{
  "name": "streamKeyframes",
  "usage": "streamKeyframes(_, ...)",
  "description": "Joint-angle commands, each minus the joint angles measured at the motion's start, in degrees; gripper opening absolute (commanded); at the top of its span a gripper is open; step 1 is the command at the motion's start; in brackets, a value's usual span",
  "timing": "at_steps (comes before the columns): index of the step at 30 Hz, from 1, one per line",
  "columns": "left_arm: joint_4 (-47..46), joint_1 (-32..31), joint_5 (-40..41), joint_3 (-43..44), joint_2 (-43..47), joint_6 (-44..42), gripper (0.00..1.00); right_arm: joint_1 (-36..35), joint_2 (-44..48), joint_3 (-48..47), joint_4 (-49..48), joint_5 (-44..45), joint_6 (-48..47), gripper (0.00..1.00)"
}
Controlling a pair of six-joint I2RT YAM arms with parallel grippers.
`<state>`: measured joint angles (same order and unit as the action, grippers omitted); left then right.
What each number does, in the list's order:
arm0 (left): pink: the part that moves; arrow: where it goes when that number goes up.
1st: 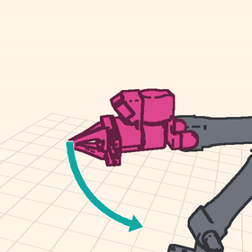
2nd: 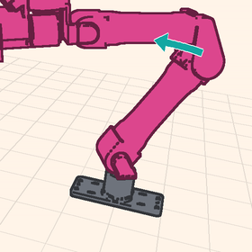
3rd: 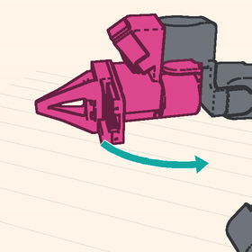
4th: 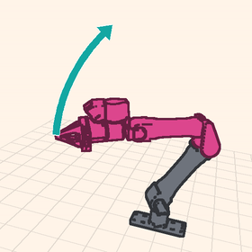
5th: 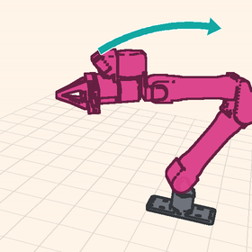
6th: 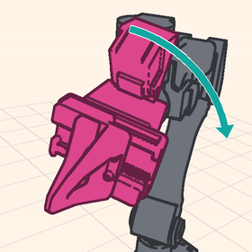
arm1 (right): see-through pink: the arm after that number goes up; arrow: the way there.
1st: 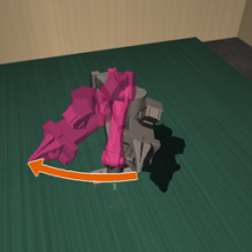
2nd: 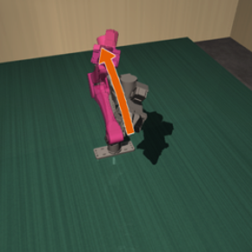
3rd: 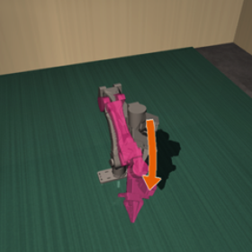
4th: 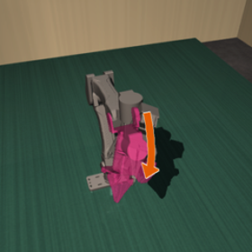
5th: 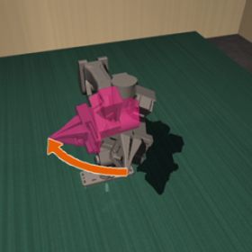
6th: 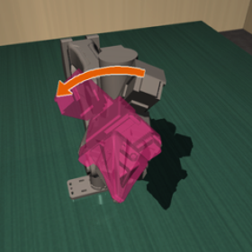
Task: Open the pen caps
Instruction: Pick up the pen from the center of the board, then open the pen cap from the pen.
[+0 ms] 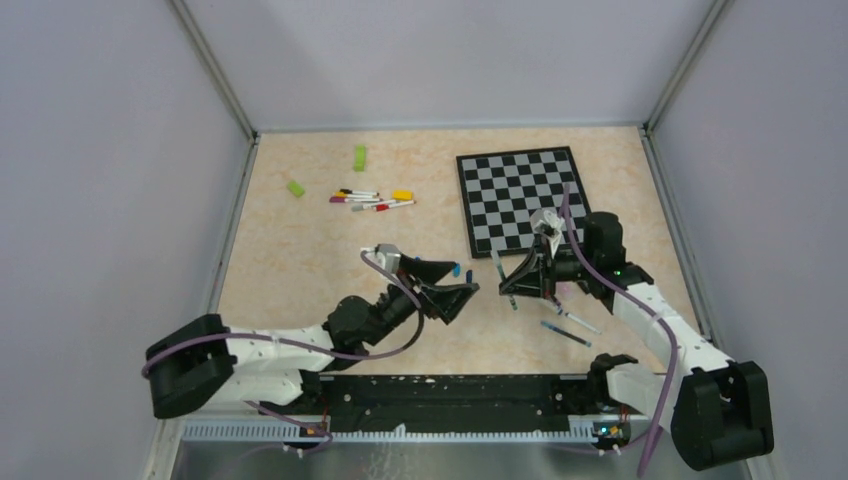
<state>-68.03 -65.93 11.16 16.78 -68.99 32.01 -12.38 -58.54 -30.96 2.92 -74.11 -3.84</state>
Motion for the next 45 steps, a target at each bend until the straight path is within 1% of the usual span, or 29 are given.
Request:
streamKeyframes(1,14.26,4.10,-3.08,3.18,8.26,1.03,0.99,-0.59,0.53,-3.68,11.09,-1.54,-12.88,0.00)
streamKeyframes(3,18.60,5.05,-3.01,5.34,9.05,3.66,0.99,-0.60,0.04,-3.92,11.45,-1.07,-12.38,0.00)
streamKeyframes(5,18.53,5.03,-2.27,6.37,8.16,6.14,0.99,-0.58,-0.35,-3.86,11.36,-0.52,-11.70,0.00)
streamKeyframes(8,19.59,5.04,-1.72,9.91,4.39,9.17,0.99,-0.57,-0.77,-3.85,10.68,0.64,-10.23,0.00)
streamKeyframes(10,23.72,5.05,-0.89,13.91,1.16,12.66,0.98,-0.54,-0.82,-3.83,10.49,1.24,-9.83,0.00)
streamKeyframes(12,31.03,4.94,1.00,18.99,-2.38,16.22,0.93,-0.54,-0.87,-3.70,10.10,1.59,-9.32,0.00)
streamKeyframes(16,57.12,4.32,7.41,33.60,-9.61,26.81,0.88,-0.56,-1.11,-3.58,9.73,2.67,-8.52,0.00)
streamKeyframes(18,63.33,3.84,9.76,37.86,-11.63,28.96,0.86,-0.71,-1.14,-3.58,9.50,2.91,-8.34,0.00)
streamKeyframes(22,63.71,3.05,11.85,38.96,-12.34,31.15,0.70,-0.63,-1.23,-3.51,8.86,3.39,-7.59,0.00)
streamKeyframes(24,65.88,2.85,12.79,40.18,-12.77,32.08,0.66,-0.64,-1.27,-3.38,8.59,3.87,-7.17,0.00)
streamKeyframes(26,67.64,2.50,13.61,41.34,-13.15,32.72,0.65,-0.72,-1.29,-3.32,8.08,4.39,-6.62,0.00)
streamKeyframes(31,67.77,1.60,15.44,42.20,-13.77,33.41,0.58,-0.74,-2.04,-3.17,6.56,5.14,-3.85,0.00)
streamKeyframes(32,67.77,1.60,15.41,42.32,-13.92,33.31,0.58,-0.75,-2.22,-3.18,6.25,5.17,-3.19,0.00)
streamKeyframes(35,67.12,1.44,14.71,42.50,-14.23,33.17,0.51,-0.82,-2.52,-2.93,5.30,5.59,-1.68,0.00)
streamKeyframes(39,66.94,1.22,14.42,43.10,-14.87,33.12,0.48,-1.07,-2.77,-2.87,4.85,6.56,-1.09,0.00)
streamKeyframes(43,67.02,1.16,13.20,44.00,-15.99,33.25,0.43,-1.36,-3.13,-3.04,5.14,7.89,-1.00,0.00)
streamKeyframes(45,66.82,1.07,12.54,44.40,-16.53,33.48,0.39,-1.51,-3.41,-3.16,5.31,8.26,-1.00,0.00)
